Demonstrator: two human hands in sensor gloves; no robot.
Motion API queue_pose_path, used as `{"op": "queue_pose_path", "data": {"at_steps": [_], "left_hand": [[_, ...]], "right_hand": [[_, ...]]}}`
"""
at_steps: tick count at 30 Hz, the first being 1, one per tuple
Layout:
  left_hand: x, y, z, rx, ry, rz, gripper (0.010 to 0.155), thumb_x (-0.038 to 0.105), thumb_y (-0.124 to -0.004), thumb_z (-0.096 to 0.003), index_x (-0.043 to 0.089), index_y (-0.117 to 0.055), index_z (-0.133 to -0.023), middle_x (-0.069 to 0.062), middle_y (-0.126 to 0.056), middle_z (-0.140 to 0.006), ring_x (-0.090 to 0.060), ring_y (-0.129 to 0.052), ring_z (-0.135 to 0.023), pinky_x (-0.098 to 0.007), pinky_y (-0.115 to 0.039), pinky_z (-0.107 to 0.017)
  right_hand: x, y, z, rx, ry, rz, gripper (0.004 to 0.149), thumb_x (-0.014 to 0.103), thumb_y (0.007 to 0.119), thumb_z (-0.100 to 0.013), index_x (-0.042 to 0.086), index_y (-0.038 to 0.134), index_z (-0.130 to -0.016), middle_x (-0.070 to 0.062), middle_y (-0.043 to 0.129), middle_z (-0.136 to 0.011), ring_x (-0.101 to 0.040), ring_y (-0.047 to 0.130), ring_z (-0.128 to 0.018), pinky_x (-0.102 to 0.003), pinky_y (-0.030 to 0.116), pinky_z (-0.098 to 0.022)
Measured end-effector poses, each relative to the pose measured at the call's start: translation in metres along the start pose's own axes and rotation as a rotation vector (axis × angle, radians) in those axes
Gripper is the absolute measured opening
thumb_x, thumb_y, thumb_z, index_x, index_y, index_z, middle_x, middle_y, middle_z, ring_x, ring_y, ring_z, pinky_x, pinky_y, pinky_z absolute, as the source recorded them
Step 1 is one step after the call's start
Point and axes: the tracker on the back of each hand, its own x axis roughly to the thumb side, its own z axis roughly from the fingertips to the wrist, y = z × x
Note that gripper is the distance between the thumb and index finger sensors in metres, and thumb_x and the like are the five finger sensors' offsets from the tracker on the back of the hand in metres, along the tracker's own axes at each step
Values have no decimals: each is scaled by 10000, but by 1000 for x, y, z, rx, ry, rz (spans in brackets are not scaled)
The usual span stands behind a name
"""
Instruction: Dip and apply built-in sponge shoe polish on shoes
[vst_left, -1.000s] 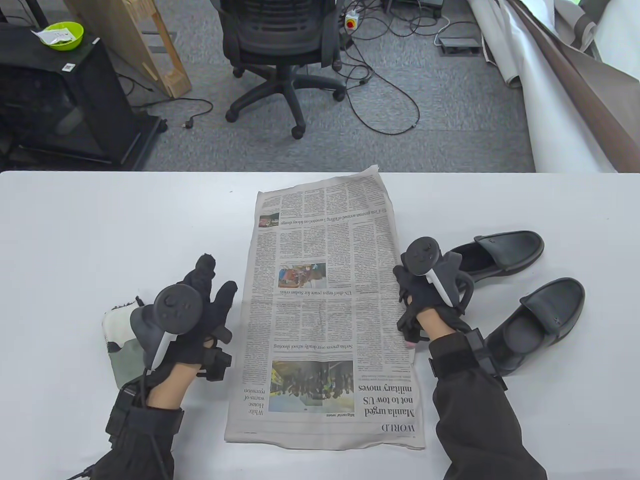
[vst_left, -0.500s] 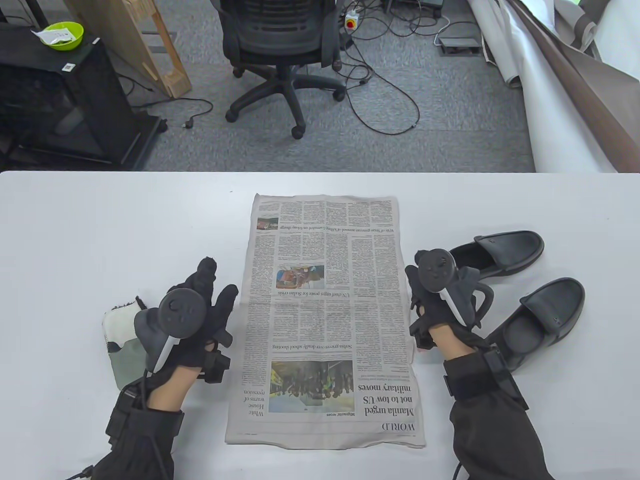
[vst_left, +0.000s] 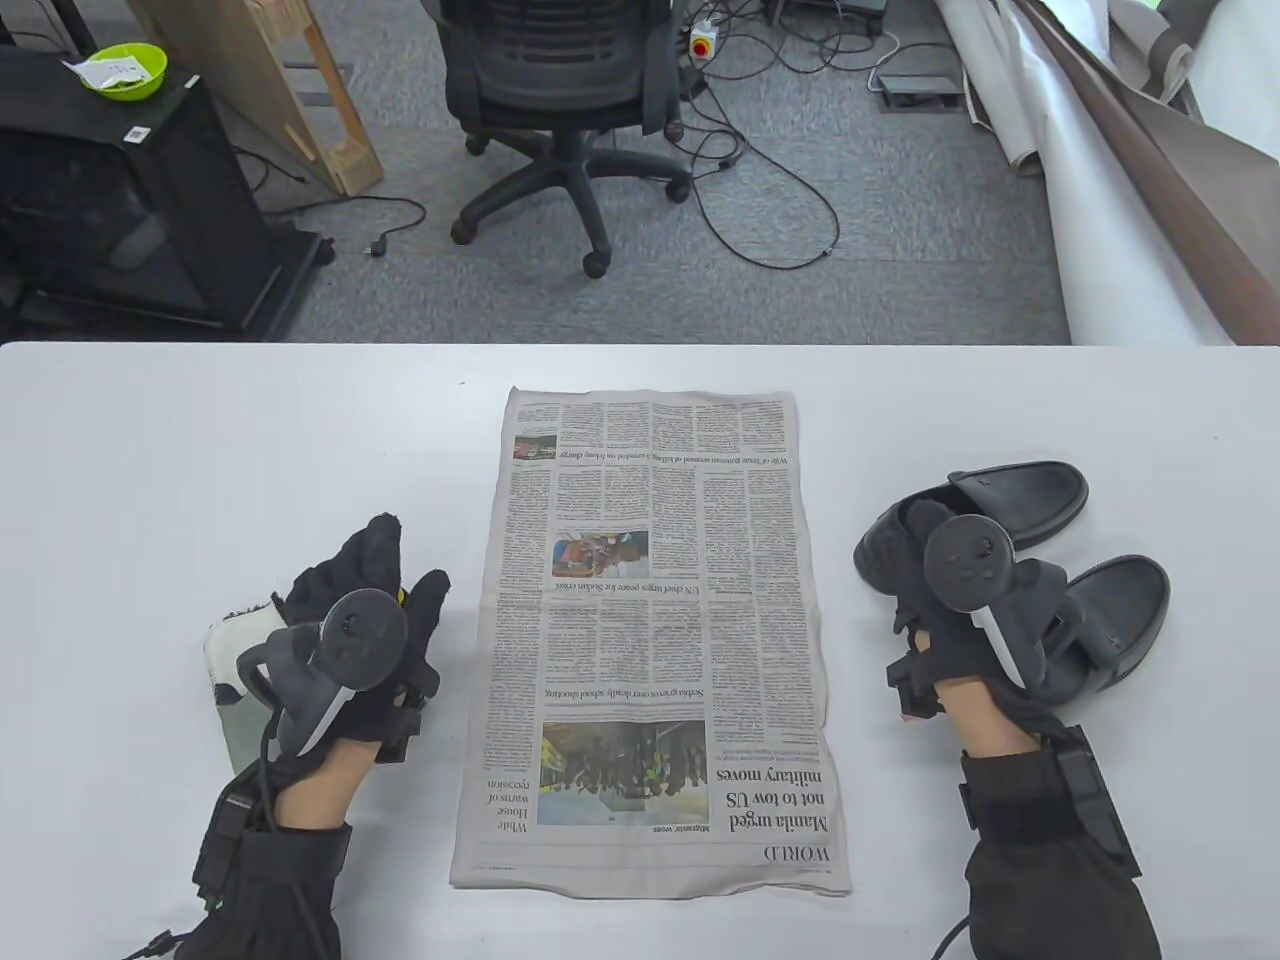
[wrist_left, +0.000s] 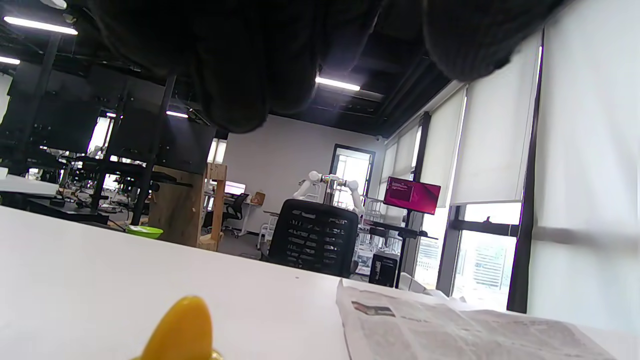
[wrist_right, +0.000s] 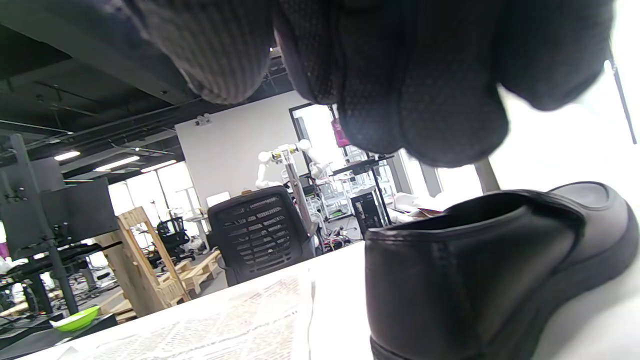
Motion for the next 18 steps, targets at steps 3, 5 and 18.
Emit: {"op": "queue_pose_path", "data": {"at_steps": [3,5,18], "left_hand": [[1,2,0,9,-12,-44,725,589,-759,-454,197,-588,-1039,-140,-683,-1088,-381,-825,-912,-617,-626,-722],[1,1,0,16,-14,-48,722,594,-762,-450,194,-614,-1033,-150,-675,-1094,-377,-826,-910,-612,-636,-716],[8,-15,0,-44,-61,-105,723,595,-750,-455,206,-597,-1044,-149,-653,-1107,-382,-809,-920,-614,-625,-721]], "right_hand": [[1,13,-10,63,50,37,696,533,766,-383,175,667,-971,-105,837,-846,-210,1038,-362,-428,870,-390],[3,25,-20,112,82,76,742,552,757,-380,150,630,-991,-134,769,-903,-180,1039,-328,-406,881,-368],[9,104,-70,271,375,269,734,613,688,-374,101,753,-896,-112,917,-690,-91,1070,-158,-344,947,-259]]}}
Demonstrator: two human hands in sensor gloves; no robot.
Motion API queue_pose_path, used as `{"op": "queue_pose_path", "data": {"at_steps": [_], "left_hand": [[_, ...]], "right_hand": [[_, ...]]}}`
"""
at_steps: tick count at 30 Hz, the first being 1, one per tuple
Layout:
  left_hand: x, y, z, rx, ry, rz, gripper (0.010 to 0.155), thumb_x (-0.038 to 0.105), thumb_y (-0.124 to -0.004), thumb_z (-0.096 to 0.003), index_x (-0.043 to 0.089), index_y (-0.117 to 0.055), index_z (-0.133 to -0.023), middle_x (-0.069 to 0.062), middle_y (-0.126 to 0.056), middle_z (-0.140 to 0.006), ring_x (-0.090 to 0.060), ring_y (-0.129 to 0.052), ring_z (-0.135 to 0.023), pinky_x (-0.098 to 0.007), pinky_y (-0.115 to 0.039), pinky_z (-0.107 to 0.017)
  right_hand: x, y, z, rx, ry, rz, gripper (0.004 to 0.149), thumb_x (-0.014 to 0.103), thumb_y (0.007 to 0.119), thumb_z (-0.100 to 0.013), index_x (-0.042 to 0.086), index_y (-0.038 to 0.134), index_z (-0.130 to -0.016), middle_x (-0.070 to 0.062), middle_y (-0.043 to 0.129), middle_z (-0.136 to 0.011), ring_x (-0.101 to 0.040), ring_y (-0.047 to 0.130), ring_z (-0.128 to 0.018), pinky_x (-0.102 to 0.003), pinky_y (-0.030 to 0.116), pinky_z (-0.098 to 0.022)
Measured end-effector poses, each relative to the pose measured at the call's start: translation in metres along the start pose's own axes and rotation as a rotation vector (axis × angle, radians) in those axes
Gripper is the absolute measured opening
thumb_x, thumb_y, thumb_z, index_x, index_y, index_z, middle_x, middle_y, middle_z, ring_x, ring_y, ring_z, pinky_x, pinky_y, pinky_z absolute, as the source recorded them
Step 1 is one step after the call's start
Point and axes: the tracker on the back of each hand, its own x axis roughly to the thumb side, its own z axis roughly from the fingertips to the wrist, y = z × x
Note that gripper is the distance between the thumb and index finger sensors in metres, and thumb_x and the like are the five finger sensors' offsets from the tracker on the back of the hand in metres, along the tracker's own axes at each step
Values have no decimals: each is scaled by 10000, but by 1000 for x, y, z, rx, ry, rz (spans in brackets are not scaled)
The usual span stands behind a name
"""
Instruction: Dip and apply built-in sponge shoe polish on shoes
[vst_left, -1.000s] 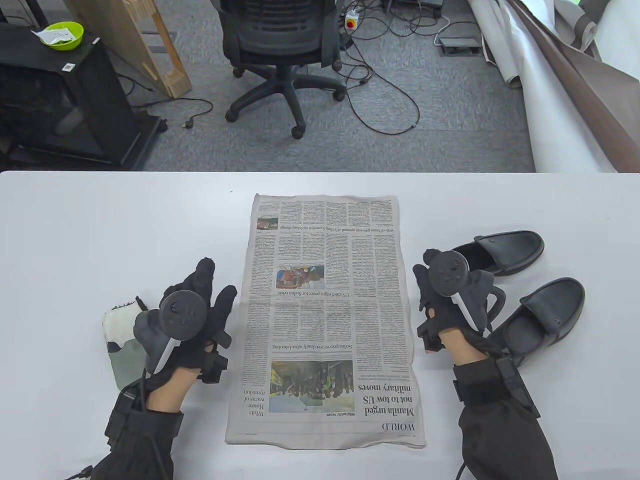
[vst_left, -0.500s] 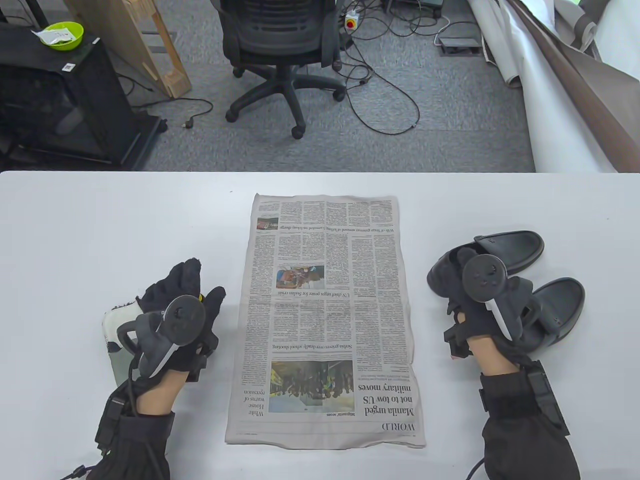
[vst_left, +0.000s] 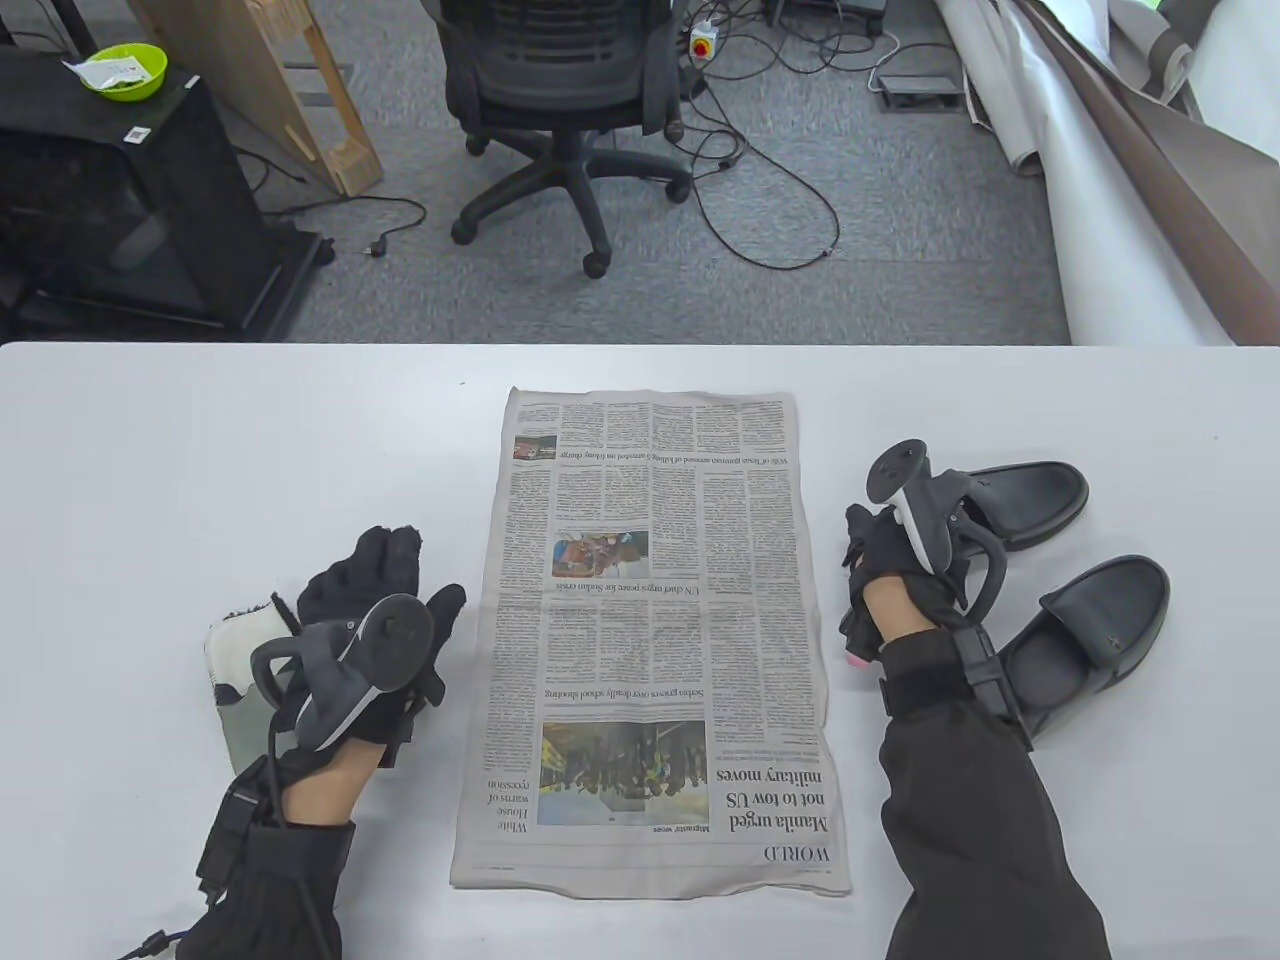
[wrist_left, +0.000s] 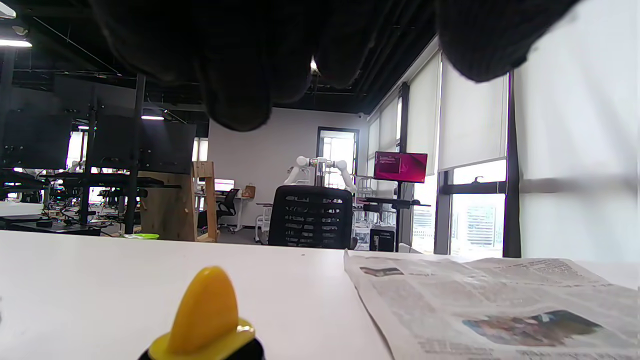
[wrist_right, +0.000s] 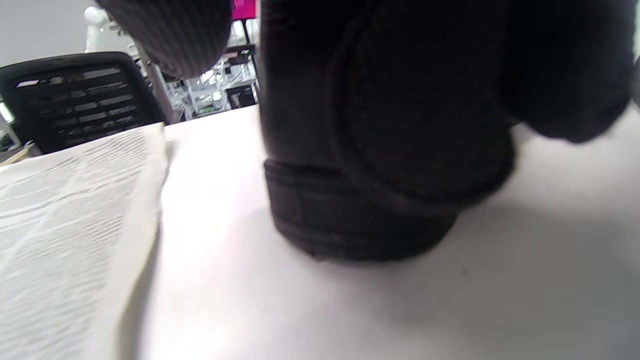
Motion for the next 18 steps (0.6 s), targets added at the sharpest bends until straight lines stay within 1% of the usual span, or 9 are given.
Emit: {"op": "queue_pose_path", "data": {"at_steps": [3,5,7,9,10,11,15,16,18], "left_hand": [[-1,-2,-1,5,-6,16,709,587,-749,-458,203,-612,-1038,-144,-674,-1097,-376,-816,-917,-613,-629,-722],[-1,-2,-1,3,-3,9,705,586,-747,-459,205,-614,-1037,-141,-679,-1095,-375,-816,-919,-613,-628,-723],[-2,-2,-2,6,-2,0,703,585,-747,-459,206,-617,-1036,-141,-682,-1095,-375,-816,-919,-614,-629,-723],[-3,-2,-2,3,3,-7,700,586,-745,-460,210,-616,-1036,-138,-682,-1095,-374,-814,-921,-612,-628,-724],[-5,0,-1,10,6,-8,698,585,-745,-460,210,-618,-1035,-137,-685,-1094,-371,-816,-921,-611,-630,-724],[-6,2,-1,16,9,-5,696,584,-745,-461,209,-620,-1035,-137,-686,-1094,-371,-817,-920,-612,-630,-724],[-9,9,-1,29,17,3,685,577,-744,-465,205,-636,-1030,-136,-706,-1084,-357,-839,-903,-604,-644,-721],[-10,11,0,34,22,4,681,577,-744,-465,205,-645,-1026,-134,-718,-1078,-343,-855,-886,-596,-657,-715],[-13,15,-1,42,29,5,671,577,-744,-465,208,-662,-1019,-129,-740,-1066,-320,-886,-849,-582,-680,-704]], "right_hand": [[1,3,-2,-140,-17,120,722,670,682,-337,131,893,-769,-27,1009,-490,-35,1041,20,-304,964,-161],[0,4,-2,-189,-24,120,688,684,697,-328,156,947,-692,8,1026,-409,-23,1016,91,-297,965,-142],[-3,3,-3,-173,-53,51,524,590,768,-373,181,999,-605,21,1043,-356,-59,1017,108,-320,959,-160],[-6,-1,1,-210,-82,20,474,534,807,-383,156,1021,-573,15,1046,-322,-90,1028,103,-334,956,-175],[-7,-7,8,-303,-128,29,470,518,814,-380,142,1026,-565,13,1042,-309,-88,1033,101,-336,959,-183],[-9,-13,12,-339,-178,33,469,512,810,-381,138,1025,-566,18,1038,-302,-81,1030,104,-331,961,-193],[-18,-44,45,-328,-393,-170,466,487,796,-389,140,1002,-621,-7,1033,-374,-125,1035,42,-355,947,-275],[-18,-56,61,-284,-511,-171,465,487,789,-387,165,986,-657,-12,1027,-428,-150,1037,1,-360,938,-304],[-19,-69,85,-307,-713,-183,464,498,777,-377,207,973,-682,2,1020,-484,-155,1038,-37,-358,933,-336]]}}
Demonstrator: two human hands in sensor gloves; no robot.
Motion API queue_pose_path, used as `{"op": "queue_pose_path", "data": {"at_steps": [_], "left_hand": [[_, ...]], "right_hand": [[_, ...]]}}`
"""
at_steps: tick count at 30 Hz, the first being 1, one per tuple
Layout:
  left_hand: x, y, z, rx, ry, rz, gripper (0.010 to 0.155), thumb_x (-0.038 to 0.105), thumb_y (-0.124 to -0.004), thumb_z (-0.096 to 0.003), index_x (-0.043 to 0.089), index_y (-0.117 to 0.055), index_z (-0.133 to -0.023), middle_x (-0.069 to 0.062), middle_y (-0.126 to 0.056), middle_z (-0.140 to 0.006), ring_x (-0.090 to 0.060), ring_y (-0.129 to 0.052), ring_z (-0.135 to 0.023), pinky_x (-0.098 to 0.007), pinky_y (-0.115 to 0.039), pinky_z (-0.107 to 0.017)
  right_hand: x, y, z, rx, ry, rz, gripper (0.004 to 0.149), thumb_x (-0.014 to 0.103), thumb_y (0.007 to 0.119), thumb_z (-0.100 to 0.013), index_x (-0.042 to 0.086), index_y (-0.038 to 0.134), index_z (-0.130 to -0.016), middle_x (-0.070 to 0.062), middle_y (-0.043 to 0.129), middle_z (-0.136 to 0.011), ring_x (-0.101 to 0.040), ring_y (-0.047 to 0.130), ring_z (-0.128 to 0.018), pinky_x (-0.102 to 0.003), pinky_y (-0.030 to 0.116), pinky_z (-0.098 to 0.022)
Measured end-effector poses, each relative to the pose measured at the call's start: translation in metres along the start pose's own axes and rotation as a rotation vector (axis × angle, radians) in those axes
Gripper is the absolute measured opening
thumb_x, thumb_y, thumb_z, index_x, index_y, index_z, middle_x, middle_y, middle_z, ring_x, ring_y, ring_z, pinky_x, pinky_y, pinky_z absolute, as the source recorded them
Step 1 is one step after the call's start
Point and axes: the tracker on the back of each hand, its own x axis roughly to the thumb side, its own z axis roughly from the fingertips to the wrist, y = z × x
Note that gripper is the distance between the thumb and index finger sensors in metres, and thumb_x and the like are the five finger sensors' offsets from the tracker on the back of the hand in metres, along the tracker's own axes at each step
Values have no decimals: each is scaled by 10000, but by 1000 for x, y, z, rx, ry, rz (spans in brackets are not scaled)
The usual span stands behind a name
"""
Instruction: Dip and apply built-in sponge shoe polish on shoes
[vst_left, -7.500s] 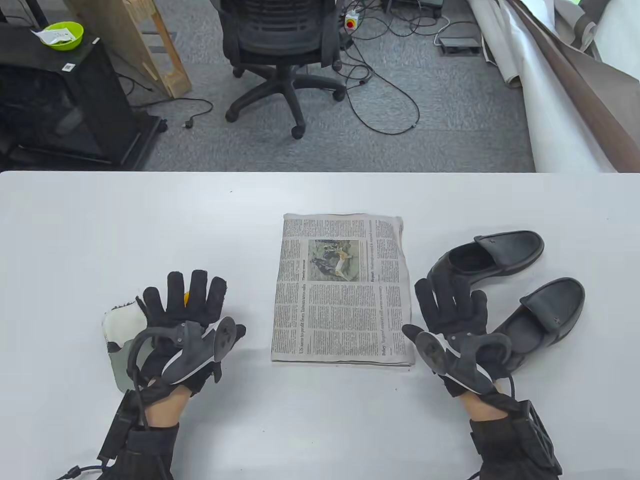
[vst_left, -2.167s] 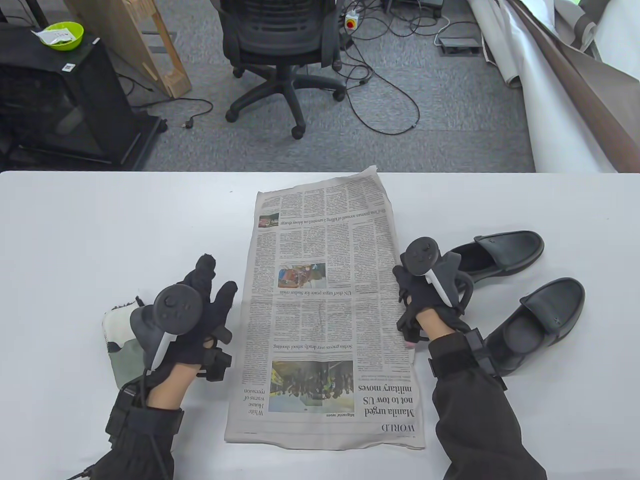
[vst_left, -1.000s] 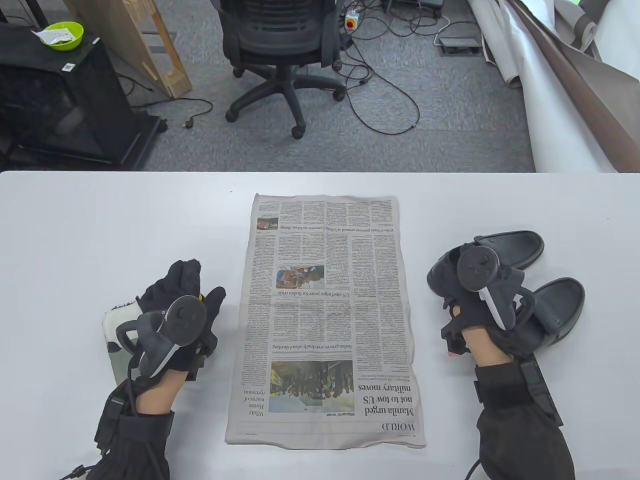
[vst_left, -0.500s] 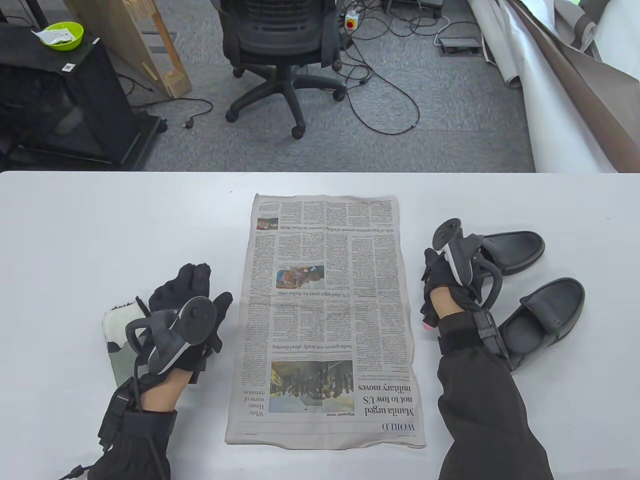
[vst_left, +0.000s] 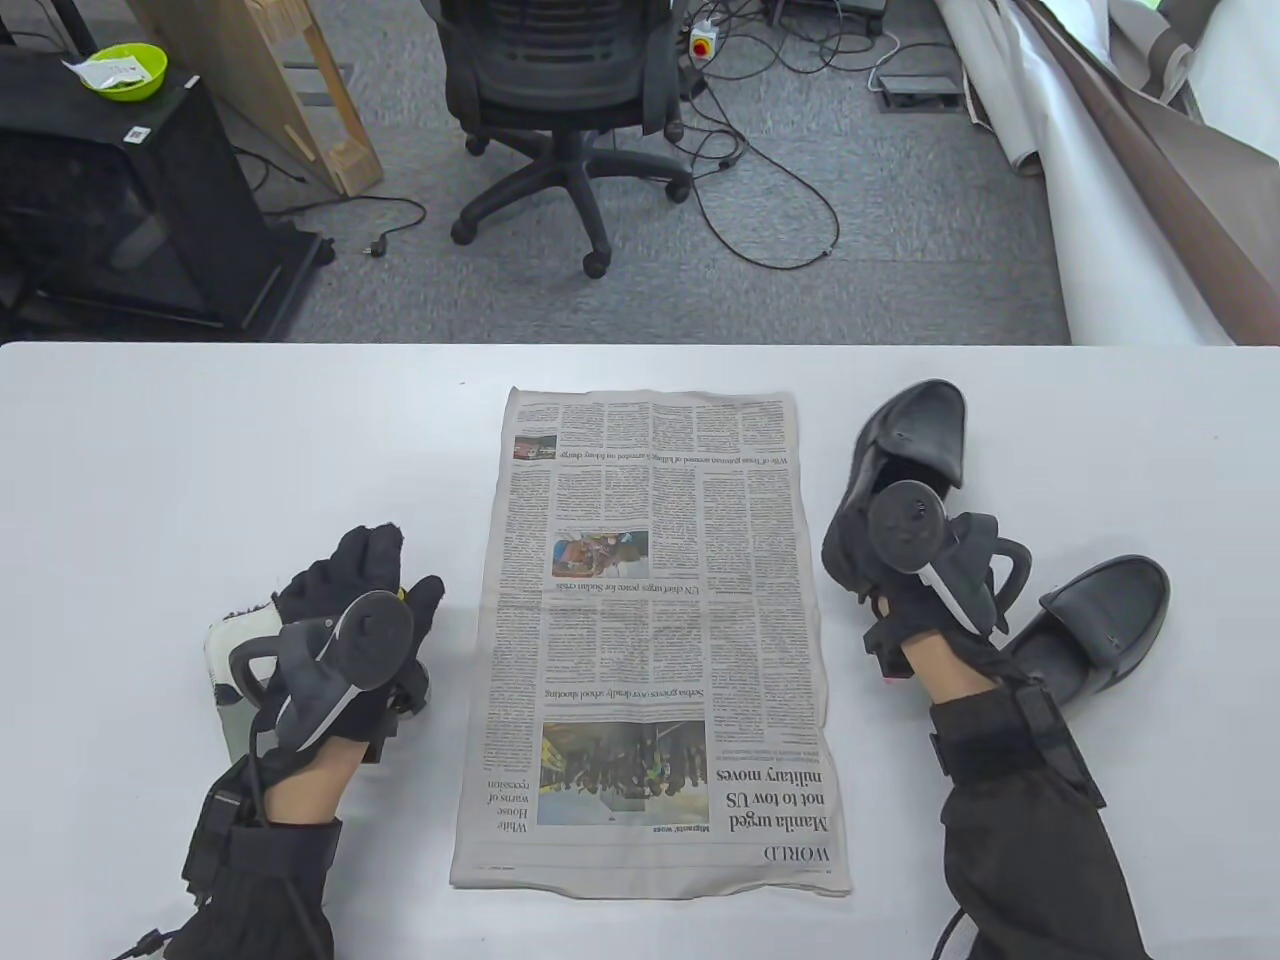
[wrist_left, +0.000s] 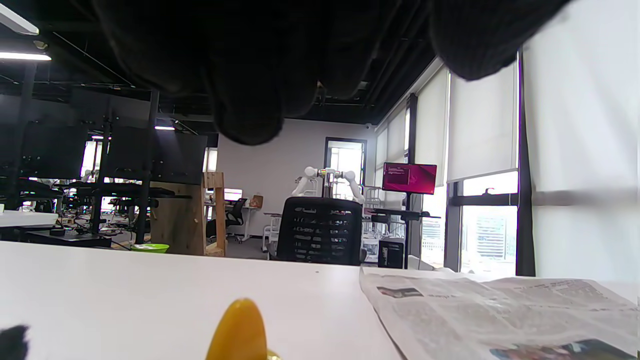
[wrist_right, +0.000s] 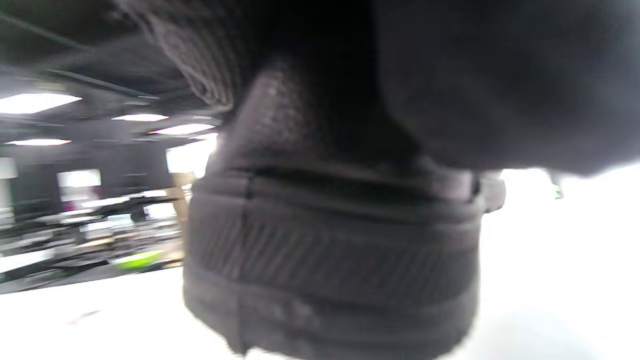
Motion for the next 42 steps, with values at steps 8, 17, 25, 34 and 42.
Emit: {"op": "queue_pose_path", "data": {"at_steps": [8,17,25,34,42], "left_hand": [[-28,6,-4,13,102,13,632,576,-744,-467,223,-712,-989,-122,-812,-1014,-235,-973,-672,-528,-768,-638],[-37,0,-6,-18,126,7,630,579,-740,-468,232,-706,-993,-115,-809,-1016,-221,-969,-662,-522,-762,-643],[-35,-2,-7,-54,121,-3,636,583,-736,-469,237,-693,-1002,-114,-789,-1032,-234,-953,-693,-530,-745,-656],[-35,-2,-7,-88,118,-14,641,585,-733,-471,243,-679,-1011,-116,-770,-1047,-245,-940,-718,-538,-730,-667],[-39,4,-8,-95,151,-2,637,583,-733,-472,232,-692,-1002,-121,-806,-1016,-194,-970,-593,-512,-764,-639]], "right_hand": [[34,-3,48,145,-460,-184,445,452,816,-310,300,959,-703,19,976,-632,-78,980,6,-312,955,-240],[37,23,74,213,-498,-173,422,418,831,-313,330,947,-709,68,920,-764,-145,1103,-299,-406,935,-475],[36,32,87,306,-554,-111,413,373,831,-335,296,936,-728,59,853,-842,-217,1090,-446,-454,877,-558],[50,36,94,418,-597,-79,407,340,821,-354,313,896,-753,81,774,-911,-264,1043,-567,-489,820,-607],[53,44,98,457,-602,-77,400,337,811,-357,340,882,-750,87,787,-891,-256,1044,-554,-484,826,-601]]}}
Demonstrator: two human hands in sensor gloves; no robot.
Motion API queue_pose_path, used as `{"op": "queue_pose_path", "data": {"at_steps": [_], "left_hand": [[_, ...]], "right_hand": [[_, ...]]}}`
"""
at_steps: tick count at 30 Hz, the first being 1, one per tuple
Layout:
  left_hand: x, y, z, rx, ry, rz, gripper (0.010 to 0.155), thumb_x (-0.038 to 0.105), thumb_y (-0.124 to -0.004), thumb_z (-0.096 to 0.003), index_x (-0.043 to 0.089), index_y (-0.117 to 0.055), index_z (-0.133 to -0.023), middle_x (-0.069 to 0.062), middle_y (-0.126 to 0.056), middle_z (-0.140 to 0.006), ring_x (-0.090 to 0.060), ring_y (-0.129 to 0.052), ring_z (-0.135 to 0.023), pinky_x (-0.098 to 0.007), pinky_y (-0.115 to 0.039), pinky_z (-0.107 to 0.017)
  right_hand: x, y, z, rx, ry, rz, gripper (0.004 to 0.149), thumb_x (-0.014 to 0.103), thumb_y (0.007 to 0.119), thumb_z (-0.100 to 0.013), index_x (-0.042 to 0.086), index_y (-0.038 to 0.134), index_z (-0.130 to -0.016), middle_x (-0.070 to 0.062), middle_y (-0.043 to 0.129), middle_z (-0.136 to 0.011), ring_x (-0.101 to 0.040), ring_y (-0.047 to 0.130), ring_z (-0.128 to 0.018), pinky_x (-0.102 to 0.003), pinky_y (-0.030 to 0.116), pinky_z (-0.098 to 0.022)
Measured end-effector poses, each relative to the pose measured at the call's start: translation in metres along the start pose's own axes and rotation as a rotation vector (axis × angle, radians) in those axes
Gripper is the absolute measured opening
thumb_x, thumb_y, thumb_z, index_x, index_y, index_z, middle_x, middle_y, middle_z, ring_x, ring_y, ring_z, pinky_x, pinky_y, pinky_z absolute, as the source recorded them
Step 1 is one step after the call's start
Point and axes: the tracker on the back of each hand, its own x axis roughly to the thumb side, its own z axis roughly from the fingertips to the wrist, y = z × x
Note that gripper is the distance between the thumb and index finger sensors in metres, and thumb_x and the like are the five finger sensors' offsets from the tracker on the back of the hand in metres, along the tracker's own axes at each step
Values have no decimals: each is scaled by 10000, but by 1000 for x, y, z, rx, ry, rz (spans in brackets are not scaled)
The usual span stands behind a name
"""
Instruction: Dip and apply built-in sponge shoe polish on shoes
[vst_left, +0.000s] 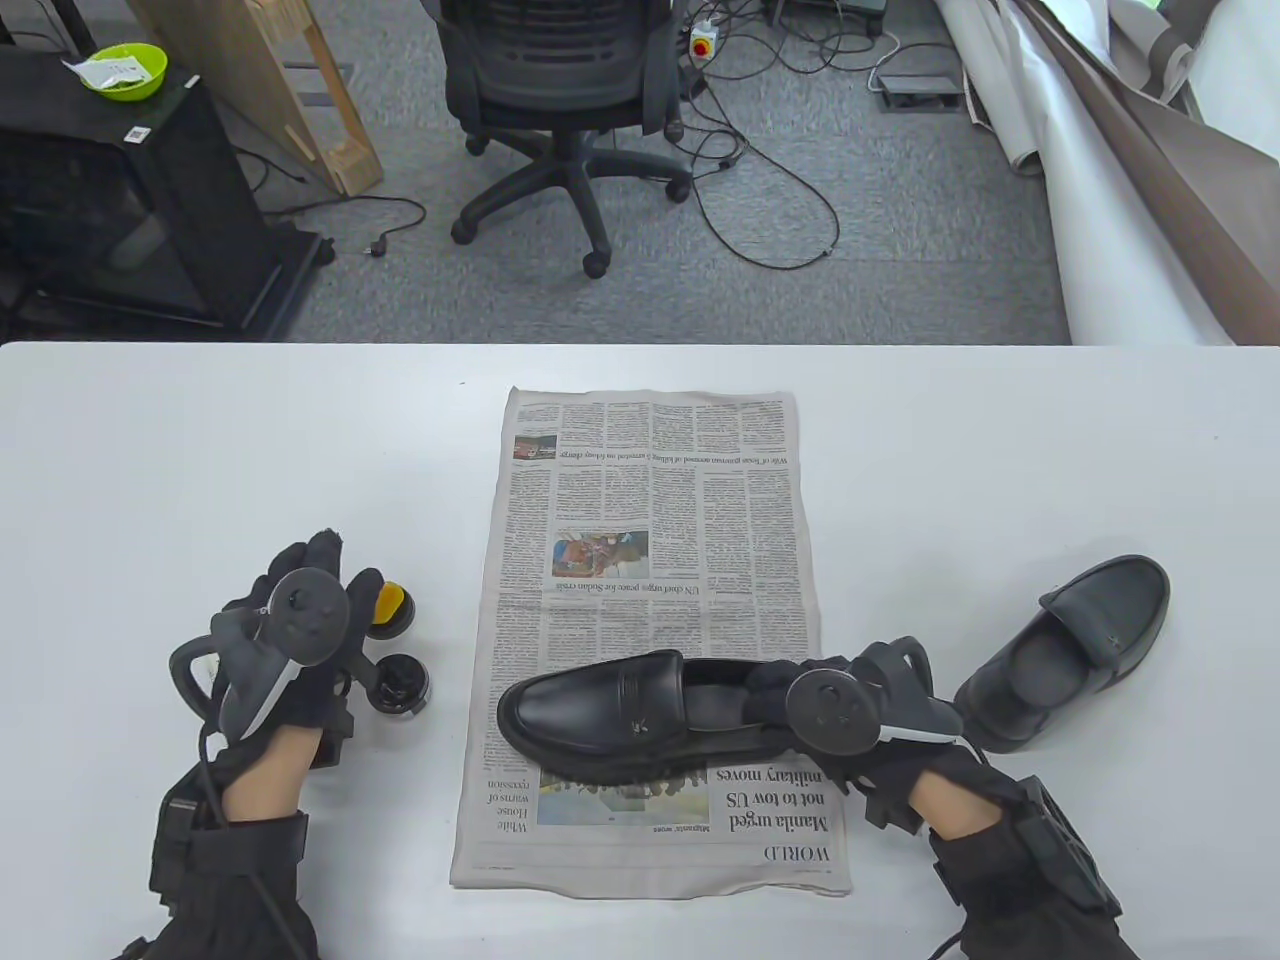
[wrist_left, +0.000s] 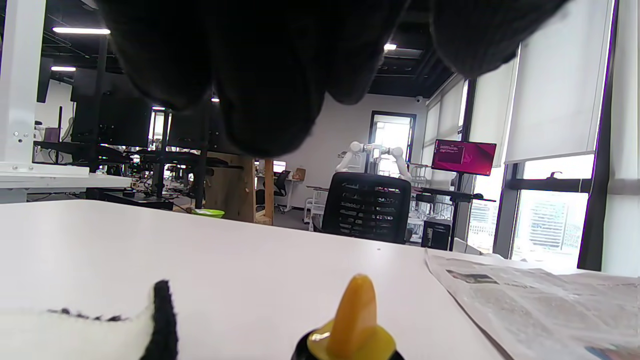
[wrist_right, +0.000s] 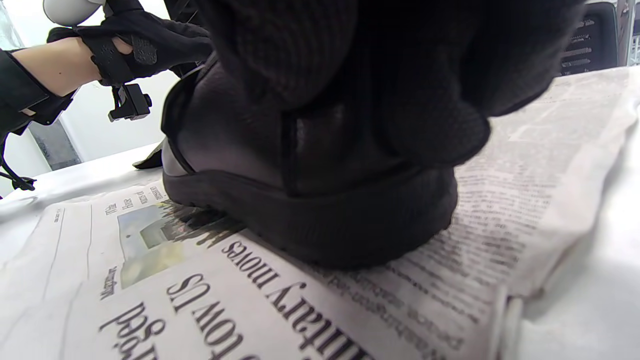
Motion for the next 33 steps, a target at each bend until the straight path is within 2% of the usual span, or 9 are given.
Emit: {"op": "queue_pose_path", "data": {"at_steps": [5,10,11,15,18,22,24,26,33], "left_hand": [[-1,1,-1,-16,-13,-37,636,584,-733,-471,233,-696,-1000,-120,-813,-1011,-179,-983,-556,-497,-783,-624],[-6,9,-2,-24,23,-140,584,553,-764,-473,210,-778,-946,-119,-930,-898,-119,-1025,-324,-420,-895,-458],[-7,11,-2,-38,42,-173,583,547,-778,-472,206,-784,-945,-119,-939,-890,-116,-1027,-309,-417,-901,-447],[-15,10,-4,-142,13,-240,595,531,-819,-464,248,-724,-978,-88,-866,-969,-91,-1018,-379,-401,-888,-493],[-20,6,-8,-199,17,-254,612,527,-842,-453,265,-703,-988,-76,-847,-983,-95,-1017,-414,-408,-878,-518],[-32,3,-5,-267,45,-235,616,494,-867,-444,275,-678,-988,-82,-792,-1022,-95,-1008,-460,-416,-863,-544],[-41,-5,-2,-387,28,-178,580,432,-886,-455,282,-683,-976,-80,-774,-1038,-92,-1008,-460,-413,-867,-538],[-53,-15,-3,-481,97,-160,551,360,-892,-470,266,-682,-971,-88,-788,-1019,-81,-1013,-406,-395,-886,-488],[-66,-37,-7,-619,121,-183,713,375,-925,-442,243,-565,-1043,-104,-629,-1115,-64,-989,-398,-394,-875,-502]], "right_hand": [[-2,6,-2,31,15,10,403,338,813,-358,336,881,-755,77,790,-887,-263,1044,-548,-488,828,-598],[-4,8,-2,43,18,-13,406,344,824,-360,357,869,-764,72,797,-883,-289,1019,-566,-507,792,-608],[-3,8,-2,51,26,3,403,364,829,-367,367,864,-769,63,791,-894,-328,975,-626,-543,753,-618],[2,12,-3,50,14,78,438,476,873,-330,382,856,-757,54,759,-927,-332,933,-674,-546,734,-630],[3,15,-3,11,10,84,465,554,839,-307,370,876,-733,33,783,-897,-334,935,-637,-550,737,-614],[2,18,-4,-29,2,109,447,554,807,-317,365,889,-713,33,809,-855,-307,943,-570,-531,761,-579],[2,18,-6,5,12,81,454,547,789,-330,353,883,-730,19,794,-859,-282,965,-504,-516,797,-537],[1,18,-8,7,13,69,448,543,789,-332,355,883,-727,16,789,-858,-257,980,-451,-502,821,-513],[0,20,-7,-3,20,41,433,533,795,-336,354,888,-718,15,787,-853,-252,978,-408,-496,822,-512]]}}
